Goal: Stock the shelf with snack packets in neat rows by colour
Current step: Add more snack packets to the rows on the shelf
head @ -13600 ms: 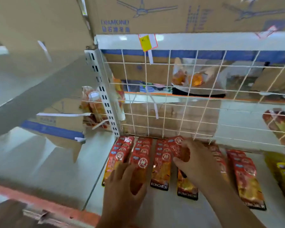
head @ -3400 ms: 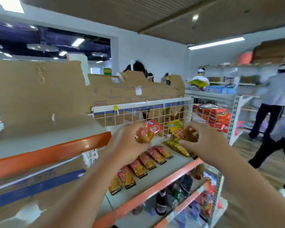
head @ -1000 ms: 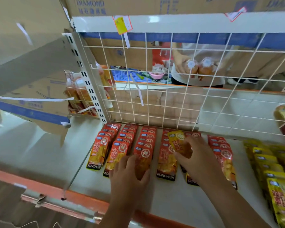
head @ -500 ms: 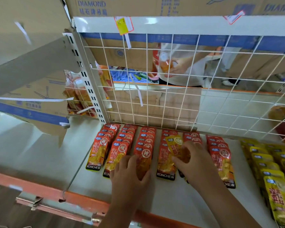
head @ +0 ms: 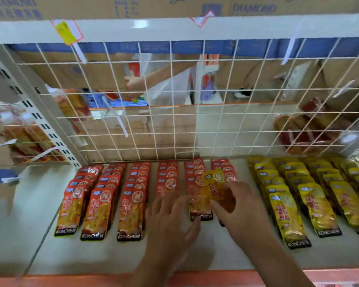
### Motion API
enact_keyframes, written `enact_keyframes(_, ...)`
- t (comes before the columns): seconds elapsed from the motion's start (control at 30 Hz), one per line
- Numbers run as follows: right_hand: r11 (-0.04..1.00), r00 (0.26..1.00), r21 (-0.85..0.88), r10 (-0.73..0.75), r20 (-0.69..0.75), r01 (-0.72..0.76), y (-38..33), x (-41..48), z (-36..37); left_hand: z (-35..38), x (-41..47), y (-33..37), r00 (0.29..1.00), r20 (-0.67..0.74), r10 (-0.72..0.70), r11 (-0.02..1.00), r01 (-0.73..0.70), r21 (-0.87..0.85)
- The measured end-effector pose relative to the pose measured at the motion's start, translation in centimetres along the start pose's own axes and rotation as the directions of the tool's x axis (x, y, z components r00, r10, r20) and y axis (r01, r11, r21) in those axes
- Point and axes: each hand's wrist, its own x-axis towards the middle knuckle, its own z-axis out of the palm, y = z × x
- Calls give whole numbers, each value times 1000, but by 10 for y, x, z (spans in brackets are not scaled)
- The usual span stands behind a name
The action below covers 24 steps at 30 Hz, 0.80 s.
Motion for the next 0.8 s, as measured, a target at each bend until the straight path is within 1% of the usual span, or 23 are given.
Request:
enact_keyframes(0.13, 997, 993, -37, 69, -94, -73, 43, -22, -34, 29, 10, 45, 988, 7, 155, 986, -154, -70)
enact_keyframes(0.2, 990, 982, -42, 127, -137, -134, 65, -35, -48, 43, 14, 67, 975, 4, 224, 970, -222, -97)
enact_keyframes(0.33, 974, 955, -61, 200, -220, -218, 104, -56, -68, 71, 18, 100, 953, 22, 303, 941, -295, -166)
enact_keyframes(0.43, 967, 946, -74, 221, -236, -244, 122, -62, -75, 88, 21, 114, 935, 30, 353, 927, -345, -150)
enact_keyframes(0.57, 966, 947, -83, 220, -232, -245, 138, -65, -81, 96, 24, 123, 925, 5, 380, 921, -378, -87)
enact_keyframes(0.67, 964, 946, -91, 225, -232, -251, 146, -66, -84, 99, 24, 124, 922, 7, 386, 919, -384, -84)
enact_keyframes(0.8, 979, 955, -79, 163, -249, -187, 147, -65, -78, 103, 25, 125, 931, 50, 362, 928, -356, -108)
